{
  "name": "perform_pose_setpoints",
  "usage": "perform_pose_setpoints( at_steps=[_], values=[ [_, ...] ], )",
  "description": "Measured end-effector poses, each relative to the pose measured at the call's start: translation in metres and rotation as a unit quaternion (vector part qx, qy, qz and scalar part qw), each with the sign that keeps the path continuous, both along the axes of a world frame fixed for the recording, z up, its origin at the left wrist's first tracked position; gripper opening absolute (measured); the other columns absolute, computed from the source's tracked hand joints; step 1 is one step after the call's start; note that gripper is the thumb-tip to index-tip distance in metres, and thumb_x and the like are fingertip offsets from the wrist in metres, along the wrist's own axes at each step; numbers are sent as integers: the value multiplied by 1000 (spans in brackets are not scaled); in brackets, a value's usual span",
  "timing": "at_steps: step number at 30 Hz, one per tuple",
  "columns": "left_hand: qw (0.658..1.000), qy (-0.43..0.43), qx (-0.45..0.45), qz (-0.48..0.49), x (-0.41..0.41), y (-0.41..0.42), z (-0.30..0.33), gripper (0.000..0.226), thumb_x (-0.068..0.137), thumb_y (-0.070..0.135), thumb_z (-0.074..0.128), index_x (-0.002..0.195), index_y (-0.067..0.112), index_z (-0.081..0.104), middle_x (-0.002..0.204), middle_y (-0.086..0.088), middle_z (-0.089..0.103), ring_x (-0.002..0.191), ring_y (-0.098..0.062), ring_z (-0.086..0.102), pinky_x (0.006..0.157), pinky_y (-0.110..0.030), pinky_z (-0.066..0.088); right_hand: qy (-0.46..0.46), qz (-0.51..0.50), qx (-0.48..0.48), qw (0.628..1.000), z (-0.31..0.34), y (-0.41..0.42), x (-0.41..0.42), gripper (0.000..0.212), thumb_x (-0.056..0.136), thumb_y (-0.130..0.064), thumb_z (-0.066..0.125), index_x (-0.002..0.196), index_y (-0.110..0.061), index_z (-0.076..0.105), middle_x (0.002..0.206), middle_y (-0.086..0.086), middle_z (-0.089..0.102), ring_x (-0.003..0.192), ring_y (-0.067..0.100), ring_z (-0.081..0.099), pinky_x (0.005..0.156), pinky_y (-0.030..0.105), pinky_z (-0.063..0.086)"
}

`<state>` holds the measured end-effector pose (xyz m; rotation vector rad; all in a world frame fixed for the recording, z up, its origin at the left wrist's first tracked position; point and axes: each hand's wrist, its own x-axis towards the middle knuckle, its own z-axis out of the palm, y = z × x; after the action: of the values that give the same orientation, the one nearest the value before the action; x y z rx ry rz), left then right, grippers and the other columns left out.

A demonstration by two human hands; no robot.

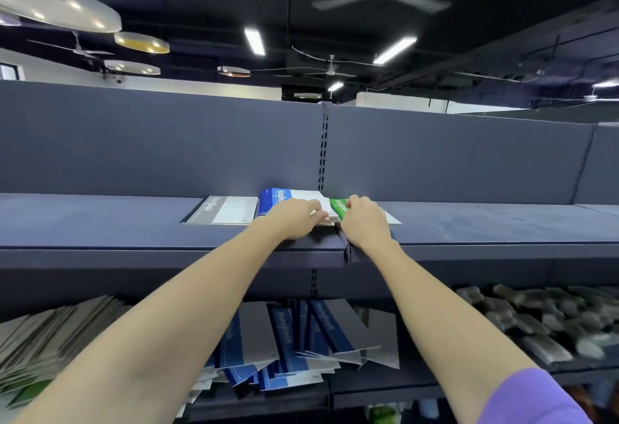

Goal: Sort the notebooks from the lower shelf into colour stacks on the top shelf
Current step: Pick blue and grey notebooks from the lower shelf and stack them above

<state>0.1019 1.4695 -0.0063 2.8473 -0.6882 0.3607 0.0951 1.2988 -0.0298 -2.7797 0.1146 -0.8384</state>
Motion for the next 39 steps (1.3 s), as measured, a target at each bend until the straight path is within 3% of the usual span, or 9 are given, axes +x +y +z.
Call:
perform_pose_setpoints(
  at_steps=[3,9,13,17,25,29,33,36,39],
  values=[
    [1000,-11,1,1,1,0,-1,35,107,37,30,128,22,54,125,-5,63,109,-27,54,83,-38,44,-13,26,-8,1000,-7,0,2,27,96,-14,40,116,-11,58,119,10,61,113,30,52,95,39,40],
    [999,-44,14,3,-3,0,-6,30,108,34,31,120,24,56,118,-2,63,98,-24,52,76,-37,43,-26,33,-31,999,-9,0,1,26,100,-20,38,112,-12,60,115,8,62,109,29,54,93,40,40],
    [993,-106,32,47,-5,-2,-13,28,106,24,34,122,31,56,117,-4,57,106,-26,50,89,-40,40,-23,31,-34,999,-9,1,0,28,102,-23,36,114,-13,60,117,7,62,111,28,53,95,39,41],
    [984,-166,45,45,-11,0,-14,35,106,36,34,125,23,61,123,-6,55,117,-27,47,100,-43,35,-17,36,-36,999,-8,-1,-10,31,103,-24,36,121,-13,59,126,6,61,120,28,51,101,42,40],
    [983,-185,7,-13,-46,2,-5,30,104,33,41,114,15,62,117,-7,59,111,-29,51,90,-41,41,-20,24,-25,999,-8,1,-50,32,101,-22,40,123,-9,57,126,11,59,115,31,54,100,43,42],
    [985,-154,-38,-64,-73,-5,-6,25,101,26,42,96,11,61,98,-5,63,89,-28,58,64,-34,39,-49,-16,-34,998,-17,2,-78,28,97,-17,43,120,-7,57,121,12,57,114,32,50,95,40,39],
    [989,-85,-21,-117,-111,-11,-22,26,101,31,40,102,16,61,99,-2,64,89,-26,59,69,-34,42,-79,-60,0,995,-38,8,-109,20,93,-13,49,111,-5,53,117,16,53,108,34,47,89,41,39],
    [991,-45,-6,-129,-130,-7,-52,27,101,31,39,109,19,61,110,-5,65,97,-30,60,76,-37,45,-42,-57,28,997,-66,16,-131,19,94,-14,50,112,-7,51,117,14,51,107,33,47,88,41,40],
    [992,13,20,-120,-133,13,-94,23,99,27,40,112,22,58,111,-5,64,91,-28,59,70,-36,45,18,-40,58,997,-102,28,-147,21,97,-14,47,116,-8,52,117,14,50,107,32,47,88,42,42]
  ],
)
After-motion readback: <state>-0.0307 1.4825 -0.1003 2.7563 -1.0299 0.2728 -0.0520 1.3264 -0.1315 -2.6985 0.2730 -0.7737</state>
